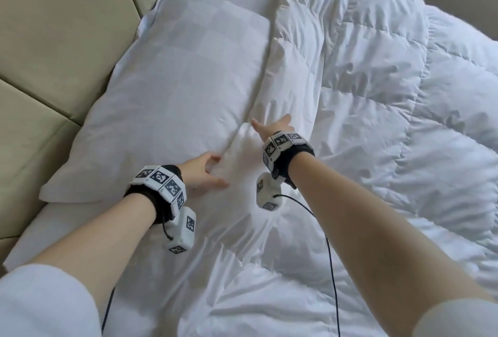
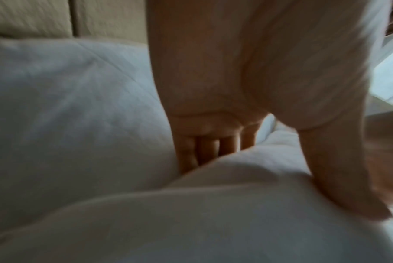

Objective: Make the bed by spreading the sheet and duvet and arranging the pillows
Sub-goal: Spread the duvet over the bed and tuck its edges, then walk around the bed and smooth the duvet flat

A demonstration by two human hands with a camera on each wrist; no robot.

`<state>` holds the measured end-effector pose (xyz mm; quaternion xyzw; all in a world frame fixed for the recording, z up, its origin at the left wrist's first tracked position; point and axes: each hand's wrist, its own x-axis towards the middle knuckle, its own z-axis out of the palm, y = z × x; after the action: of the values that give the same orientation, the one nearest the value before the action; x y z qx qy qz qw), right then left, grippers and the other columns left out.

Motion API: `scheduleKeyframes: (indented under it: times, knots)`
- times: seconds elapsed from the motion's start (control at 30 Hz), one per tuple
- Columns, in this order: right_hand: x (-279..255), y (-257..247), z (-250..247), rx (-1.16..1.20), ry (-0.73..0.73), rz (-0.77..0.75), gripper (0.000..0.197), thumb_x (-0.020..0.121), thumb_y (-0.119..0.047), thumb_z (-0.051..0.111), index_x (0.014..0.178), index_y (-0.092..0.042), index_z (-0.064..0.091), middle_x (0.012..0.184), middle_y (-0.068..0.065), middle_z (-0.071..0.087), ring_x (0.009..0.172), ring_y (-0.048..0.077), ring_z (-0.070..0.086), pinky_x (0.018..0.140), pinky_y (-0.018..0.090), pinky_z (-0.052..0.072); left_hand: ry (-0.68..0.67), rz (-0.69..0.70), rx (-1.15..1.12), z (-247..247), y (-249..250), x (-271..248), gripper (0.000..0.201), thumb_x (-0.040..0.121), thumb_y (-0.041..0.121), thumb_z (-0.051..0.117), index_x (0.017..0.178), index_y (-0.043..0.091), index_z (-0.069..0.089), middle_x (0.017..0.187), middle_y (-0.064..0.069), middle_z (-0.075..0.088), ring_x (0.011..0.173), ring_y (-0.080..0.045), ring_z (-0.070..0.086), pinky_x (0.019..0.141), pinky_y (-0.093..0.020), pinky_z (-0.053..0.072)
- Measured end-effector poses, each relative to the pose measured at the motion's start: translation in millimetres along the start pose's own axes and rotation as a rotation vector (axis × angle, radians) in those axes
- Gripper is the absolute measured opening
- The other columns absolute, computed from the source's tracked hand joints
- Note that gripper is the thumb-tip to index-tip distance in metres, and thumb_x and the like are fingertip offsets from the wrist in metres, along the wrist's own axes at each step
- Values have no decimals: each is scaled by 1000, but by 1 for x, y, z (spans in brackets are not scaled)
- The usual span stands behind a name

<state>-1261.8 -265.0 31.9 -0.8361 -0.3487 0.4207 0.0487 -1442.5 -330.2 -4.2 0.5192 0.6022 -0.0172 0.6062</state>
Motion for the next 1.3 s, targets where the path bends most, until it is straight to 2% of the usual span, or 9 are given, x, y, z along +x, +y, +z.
scheduleKeyframes:
  times: [0.13, 0.2, 0.4, 0.57, 0.73, 0.83, 1.0, 1.13, 1.3]
  knots:
    - [1, 7, 13, -151, 49, -190, 80, 92, -23, 51, 150, -16, -3, 145, 10, 28, 128, 28, 42, 96, 37, 45, -45, 77, 200, 11, 5, 18, 93, 46, 61, 69, 126, 19, 52, 123, -5, 61, 112, -24, 57, 94, -28, 44]
    - [4, 2, 8, -45, -43, -100, 54, 98, -24, 39, 147, -9, 21, 106, 9, 48, 113, 21, 50, 86, 22, 45, 13, 94, 244, 1, 12, 19, 72, 54, 51, 60, 117, 17, 59, 117, -9, 63, 107, -26, 59, 83, -25, 42]
    - [-11, -86, -32, 426, 65, -275, 39, 97, -23, 41, 74, 0, 61, 66, 7, 51, 78, 22, 49, 58, 28, 38, 267, 285, 2, -98, 47, -10, 33, 66, 30, 70, 87, 7, 59, 81, -8, 50, 78, -14, 45, 50, -9, 32]
    - [-58, -152, -31, 369, 74, -476, 46, 99, -30, 39, 57, -12, 46, 56, -1, 43, 54, 14, 43, 47, 20, 33, 374, 340, -16, -170, 45, -52, 47, 55, 45, 70, 87, 11, 64, 87, -6, 59, 80, -16, 52, 68, -23, 39]
    - [-56, -131, 28, 225, -203, -445, 28, 97, -6, 41, 111, 8, 60, 108, 26, 66, 78, 29, 61, 67, 21, 52, 516, 140, 140, -167, -26, -46, 36, 70, 36, 71, 85, 5, 61, 89, -16, 66, 89, -26, 61, 71, -32, 44]
    - [-70, -122, 37, -13, -264, -450, 38, 98, -21, 43, 128, 1, 53, 129, 18, 56, 107, 27, 57, 80, 21, 46, 626, 38, 220, -153, -42, -40, 35, 80, 27, 69, 104, 4, 59, 107, -24, 65, 100, -38, 60, 84, -42, 46]
    - [-87, -76, 2, -74, -173, -447, 34, 98, -16, 40, 111, 9, 59, 114, 27, 59, 90, 24, 48, 57, 21, 32, 690, 37, 209, -125, -12, -55, 57, 81, 21, 68, 131, 5, 45, 132, -26, 47, 123, -40, 44, 105, -42, 35]
    - [-111, -6, -51, -32, -66, -390, 39, 98, -18, 40, 116, 12, 58, 113, 26, 64, 86, 23, 52, 74, 31, 44, 778, 140, 319, -88, 17, -85, 48, 83, 17, 62, 128, 6, 49, 137, -23, 40, 129, -39, 33, 107, -43, 28]
    - [-166, 108, -119, 154, 57, -287, 36, 99, -21, 39, 119, 3, 57, 98, 14, 66, 82, 18, 57, 55, 20, 38, 594, 220, 421, -14, 81, -119, 41, 86, 23, 59, 126, 12, 51, 138, -19, 38, 130, -36, 33, 109, -41, 30]
